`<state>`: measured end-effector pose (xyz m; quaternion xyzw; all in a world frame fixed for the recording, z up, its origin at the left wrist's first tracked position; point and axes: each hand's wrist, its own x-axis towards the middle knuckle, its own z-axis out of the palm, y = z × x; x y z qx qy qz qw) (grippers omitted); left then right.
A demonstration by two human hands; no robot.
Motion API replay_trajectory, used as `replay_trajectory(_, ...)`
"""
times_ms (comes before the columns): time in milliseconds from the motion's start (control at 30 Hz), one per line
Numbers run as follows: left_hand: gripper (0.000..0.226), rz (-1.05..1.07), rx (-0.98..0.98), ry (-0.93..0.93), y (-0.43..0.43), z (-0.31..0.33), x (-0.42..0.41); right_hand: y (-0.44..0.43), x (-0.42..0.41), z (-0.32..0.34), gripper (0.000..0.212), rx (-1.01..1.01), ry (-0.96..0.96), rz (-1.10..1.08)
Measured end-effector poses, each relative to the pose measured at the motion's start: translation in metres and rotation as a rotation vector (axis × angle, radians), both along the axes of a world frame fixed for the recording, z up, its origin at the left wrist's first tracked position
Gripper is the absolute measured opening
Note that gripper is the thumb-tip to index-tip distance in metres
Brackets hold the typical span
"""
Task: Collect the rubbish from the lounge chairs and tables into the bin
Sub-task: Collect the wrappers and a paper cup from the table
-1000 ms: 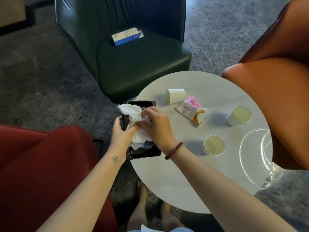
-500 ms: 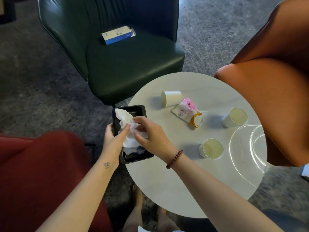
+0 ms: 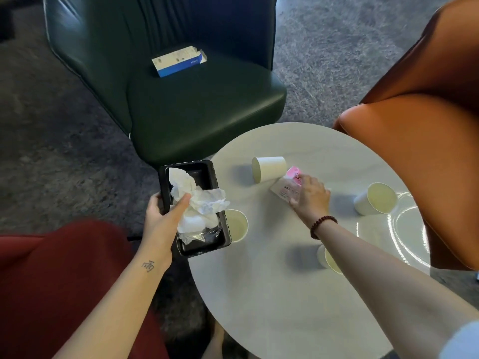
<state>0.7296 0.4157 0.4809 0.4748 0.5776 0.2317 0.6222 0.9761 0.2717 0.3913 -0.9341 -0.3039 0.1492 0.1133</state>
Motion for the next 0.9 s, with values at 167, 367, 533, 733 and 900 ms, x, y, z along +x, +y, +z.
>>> replay_trajectory(167,0.036,-0.018,-0.005,0.010,0.008,-0.005,0.008,0.006,0.006,-0.014,0.063,-0.077,-0.009,0.030)
replay_trajectory(367,0.029,-0.037,-0.018,0.010,0.011,-0.008,0.019,0.007,0.007,-0.018,0.065,-0.102,-0.014,-0.075)
replay_trajectory(533,0.032,-0.057,-0.023,0.020,0.009,-0.008,0.024,-0.008,0.002,-0.013,0.073,-0.074,0.053,-0.276)
replay_trajectory(733,0.050,-0.090,-0.042,0.035,-0.001,-0.006,0.031,-0.036,-0.012,-0.003,0.062,0.000,0.122,-0.378)
replay_trajectory(900,0.055,-0.099,-0.045,0.031,-0.003,-0.003,0.031,-0.020,-0.012,0.038,0.052,0.264,0.096,-0.424)
